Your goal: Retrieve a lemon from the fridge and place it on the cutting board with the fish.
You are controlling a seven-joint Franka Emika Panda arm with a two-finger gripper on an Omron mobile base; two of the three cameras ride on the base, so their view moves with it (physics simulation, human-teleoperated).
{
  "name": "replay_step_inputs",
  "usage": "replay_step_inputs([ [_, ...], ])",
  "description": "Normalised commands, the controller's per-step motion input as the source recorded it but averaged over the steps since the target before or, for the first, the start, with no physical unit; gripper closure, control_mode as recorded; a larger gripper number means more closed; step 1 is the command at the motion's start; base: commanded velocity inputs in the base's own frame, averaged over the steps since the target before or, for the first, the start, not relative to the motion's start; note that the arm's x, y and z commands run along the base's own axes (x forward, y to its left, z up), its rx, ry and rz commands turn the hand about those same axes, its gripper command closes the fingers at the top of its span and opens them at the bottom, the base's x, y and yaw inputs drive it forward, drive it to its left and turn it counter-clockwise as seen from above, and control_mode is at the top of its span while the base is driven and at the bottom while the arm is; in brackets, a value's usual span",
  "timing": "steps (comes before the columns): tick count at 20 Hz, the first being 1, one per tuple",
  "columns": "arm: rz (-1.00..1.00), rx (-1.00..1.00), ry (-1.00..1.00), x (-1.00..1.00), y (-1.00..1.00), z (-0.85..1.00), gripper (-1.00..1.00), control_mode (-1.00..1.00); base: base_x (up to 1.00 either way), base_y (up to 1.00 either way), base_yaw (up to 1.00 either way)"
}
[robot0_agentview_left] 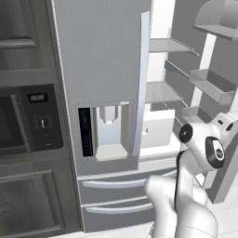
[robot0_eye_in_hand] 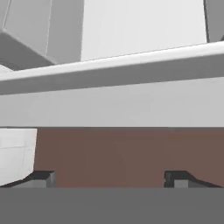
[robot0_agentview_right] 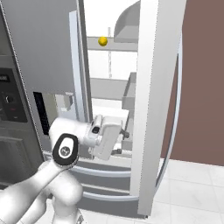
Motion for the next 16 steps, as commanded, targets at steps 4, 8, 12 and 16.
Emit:
replay_step_inputs([
  [4,-0.14,0.36,-0.02,0.05,1.00,0.17,-1.00,-1.00,0.00,0.00,0.00],
  [8,-0.02,0.52,0.00,0.39,0.93,-0.07,-1.00,-1.00,0.00,0.00,0.00],
  [12,0.00,0.58,-0.02,0.74,0.58,-0.07,-1.00,-1.00,0.00,0.00,0.00],
  [16,-0.06,0.64,-0.11,0.96,0.17,-0.03,-1.00,-1.00,0.00,0.00,0.00],
])
